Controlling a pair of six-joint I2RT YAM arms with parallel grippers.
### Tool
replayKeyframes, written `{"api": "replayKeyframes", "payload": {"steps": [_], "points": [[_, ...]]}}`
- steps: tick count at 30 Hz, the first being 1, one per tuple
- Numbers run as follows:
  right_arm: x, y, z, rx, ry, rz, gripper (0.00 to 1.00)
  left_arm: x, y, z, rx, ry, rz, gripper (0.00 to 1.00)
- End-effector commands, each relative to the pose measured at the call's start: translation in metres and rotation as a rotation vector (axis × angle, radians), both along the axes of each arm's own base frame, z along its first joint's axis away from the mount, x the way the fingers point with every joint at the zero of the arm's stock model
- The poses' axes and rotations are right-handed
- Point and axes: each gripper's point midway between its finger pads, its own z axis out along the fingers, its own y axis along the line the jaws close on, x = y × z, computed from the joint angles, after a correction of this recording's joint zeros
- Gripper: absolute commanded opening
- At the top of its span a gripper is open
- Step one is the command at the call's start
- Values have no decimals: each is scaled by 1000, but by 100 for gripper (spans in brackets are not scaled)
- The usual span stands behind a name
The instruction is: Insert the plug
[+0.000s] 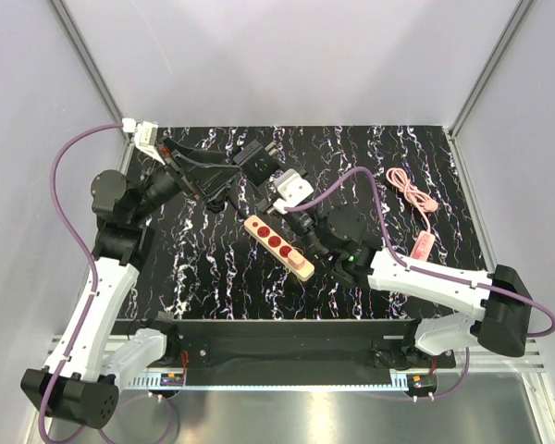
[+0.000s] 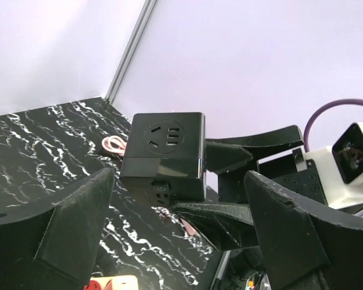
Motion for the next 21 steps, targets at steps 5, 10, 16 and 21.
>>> {"api": "replayKeyframes", "payload": {"steps": [5,10,16,21], "points": [[-10,-24,62,232,-65,-54,0,10,-6,1,-49,13,3,93],[-10,-16,63,249,-60,-43,0,14,-12,-5,-62,25,-3,92],[-8,-9,61,251,-52,-35,0,17,-19,-2,-98,38,-26,89],[-7,-7,57,266,-36,-27,0,18,-25,-1,-103,45,-30,86]]}}
